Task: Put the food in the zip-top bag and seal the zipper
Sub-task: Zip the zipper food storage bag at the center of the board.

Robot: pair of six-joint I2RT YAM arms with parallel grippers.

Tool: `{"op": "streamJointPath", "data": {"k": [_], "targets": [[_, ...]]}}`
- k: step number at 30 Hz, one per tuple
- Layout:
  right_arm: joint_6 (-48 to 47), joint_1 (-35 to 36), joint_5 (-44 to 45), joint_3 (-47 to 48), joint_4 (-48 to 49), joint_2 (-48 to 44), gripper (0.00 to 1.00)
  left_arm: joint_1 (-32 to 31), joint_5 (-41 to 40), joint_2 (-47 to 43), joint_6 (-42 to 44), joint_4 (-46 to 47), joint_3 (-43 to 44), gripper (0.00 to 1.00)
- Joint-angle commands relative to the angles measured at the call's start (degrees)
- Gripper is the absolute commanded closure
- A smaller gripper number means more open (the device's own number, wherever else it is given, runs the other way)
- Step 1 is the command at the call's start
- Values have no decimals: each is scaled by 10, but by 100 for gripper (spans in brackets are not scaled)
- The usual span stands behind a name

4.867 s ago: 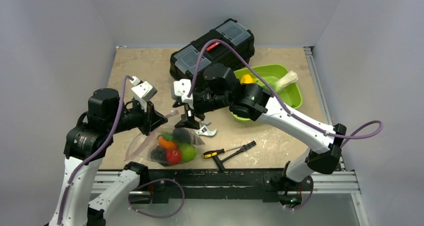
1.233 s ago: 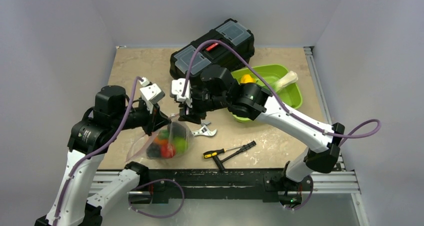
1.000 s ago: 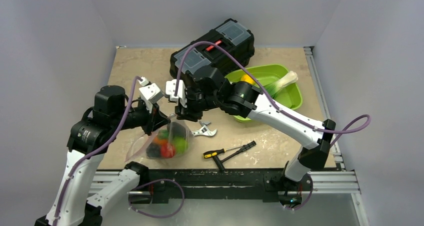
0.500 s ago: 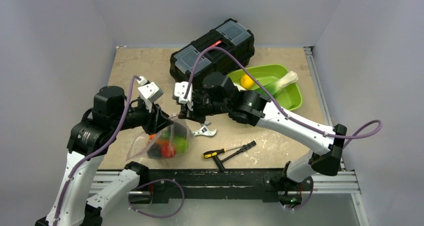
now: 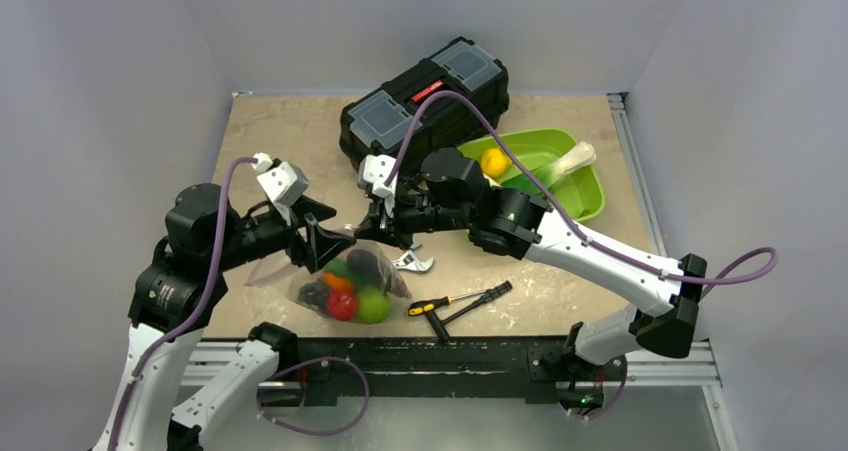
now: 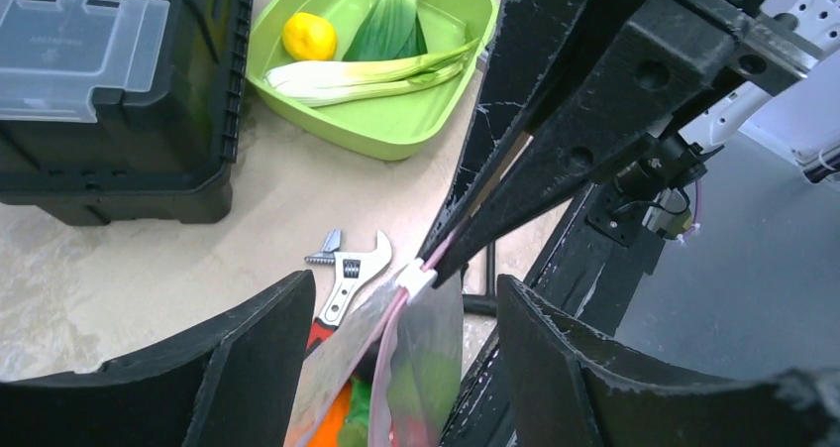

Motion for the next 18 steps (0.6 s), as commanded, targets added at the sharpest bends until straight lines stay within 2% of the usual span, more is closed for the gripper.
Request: {"op": "streamJointPath", "data": {"k": [1, 11, 14, 18], "targets": [[23, 0, -23, 4, 54, -11, 100, -2, 30, 8, -14, 71, -21, 35], [30, 0, -15, 4, 61, -7, 100, -2, 33, -7, 2, 77, -43, 69], [38, 0, -9, 3, 65, -3, 100, -2, 29, -8, 2, 72, -44, 84], [70, 0, 32, -25, 106, -6, 100, -2, 2, -13, 2, 59, -44, 90]]}}
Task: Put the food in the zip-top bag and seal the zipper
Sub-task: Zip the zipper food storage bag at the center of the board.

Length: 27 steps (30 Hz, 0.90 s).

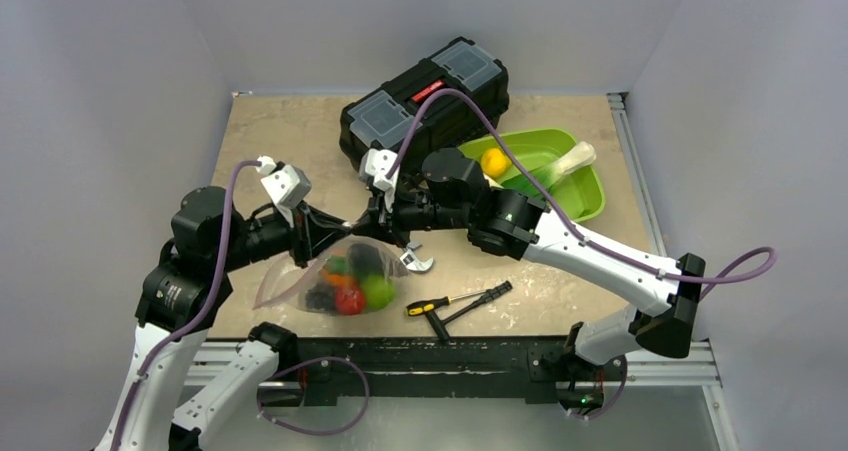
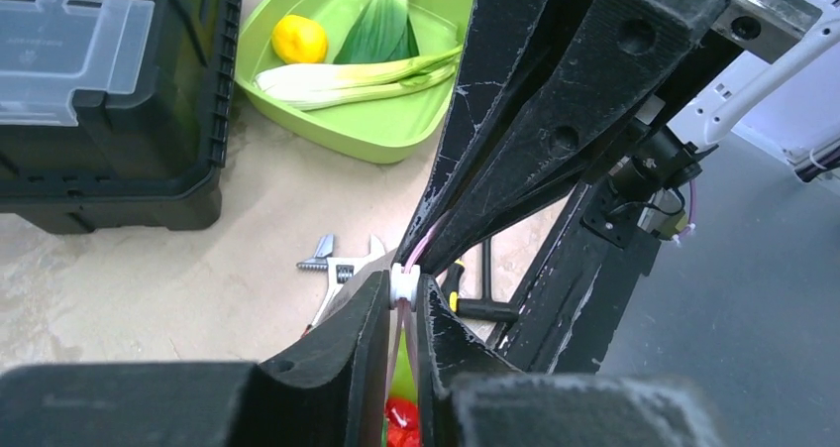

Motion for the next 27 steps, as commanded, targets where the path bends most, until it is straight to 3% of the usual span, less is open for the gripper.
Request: {"op": "streamJointPath", "data": {"k": [1, 3, 8, 14, 20, 27], "targets": [[68, 3, 43, -30, 98, -11, 100, -2, -32, -4, 8, 9, -2, 92], [107, 2, 78, -63, 137, -17, 100, -2, -62, -2, -1, -3, 2, 97], [193, -8, 168, -125, 199, -30, 100, -2, -112, 9, -20, -61, 22, 97], [282, -111, 106, -209, 283, -63, 100, -2, -135, -3, -19, -120, 31, 98], [280, -152, 119, -233, 282, -89, 100, -2, -143, -6, -9, -156, 36, 98], [282, -201, 102, -260, 294, -100, 100, -2, -224, -24, -30, -238, 63, 99]]}}
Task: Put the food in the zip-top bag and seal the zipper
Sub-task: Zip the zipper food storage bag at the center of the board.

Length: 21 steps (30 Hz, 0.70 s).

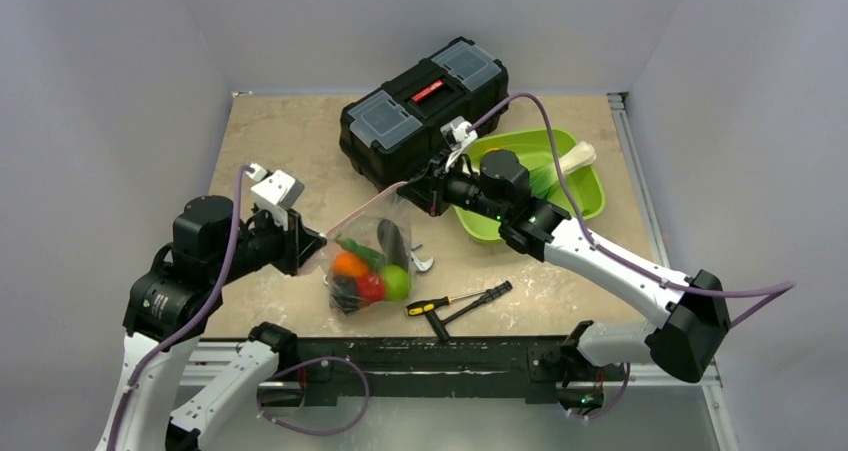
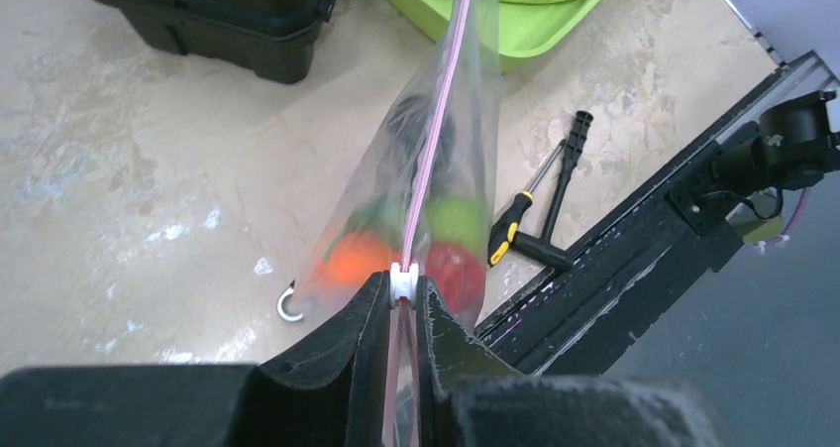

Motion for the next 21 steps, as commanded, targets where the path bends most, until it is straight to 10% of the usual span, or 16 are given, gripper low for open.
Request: {"op": "streamJointPath", "data": {"k": [1, 15, 21], "targets": [[4, -38, 39, -10, 39, -15, 100, 0, -74, -25, -20, -100, 35, 99], [-58, 11, 16, 28, 63, -18, 100, 0, -265, -48, -105, -198, 111, 100], [-51, 75, 28, 113, 65, 7, 100, 0, -372, -43, -145, -206, 169, 43]]}}
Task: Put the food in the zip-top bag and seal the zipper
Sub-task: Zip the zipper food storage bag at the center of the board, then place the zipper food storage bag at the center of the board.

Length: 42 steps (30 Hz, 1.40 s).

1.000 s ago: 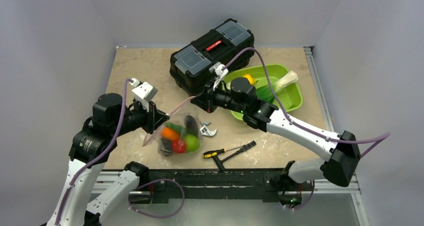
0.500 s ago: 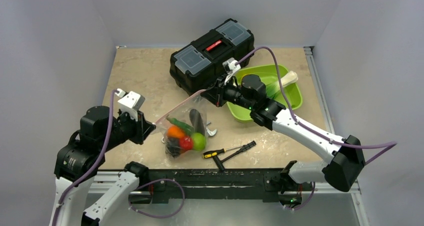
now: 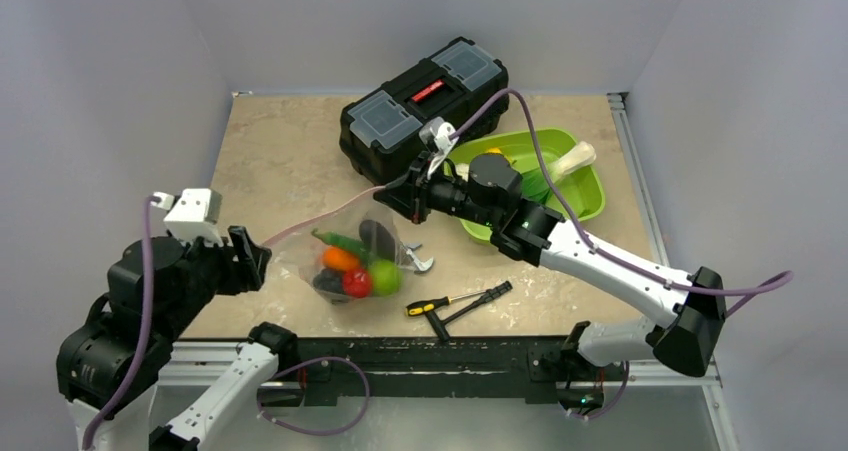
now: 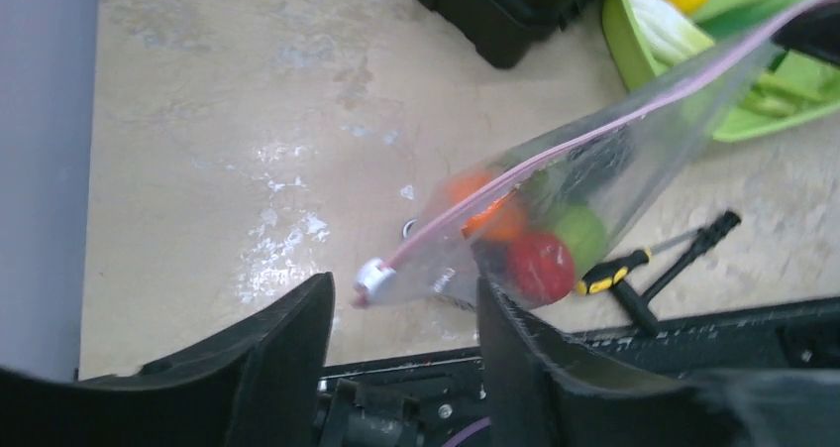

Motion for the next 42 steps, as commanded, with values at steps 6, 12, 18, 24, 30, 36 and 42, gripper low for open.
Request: {"op": "streamJointPath", "data": {"k": [6, 12, 18, 24, 30, 36, 42], "targets": [[2, 76, 26, 178, 66, 63, 100, 1, -107, -5, -46, -28, 163, 8], [24, 122, 37, 290, 67, 175, 100, 1, -97, -15, -36, -21, 267, 4], [116, 124, 94, 378, 74, 287, 100, 1, -81, -45, -32, -3, 271, 1], [143, 123, 206, 542, 46, 453, 100, 1, -87, -49, -35, -12, 265, 0], [77, 106, 344, 798, 19, 695, 100, 1, -67, -50, -51, -16, 256, 0], [41, 47, 371, 769, 70, 728, 94, 1, -63, -49, -57, -30, 254, 0], [-103, 63, 304, 730, -1, 629, 44, 1, -62, -47, -58, -8, 226, 0]]}}
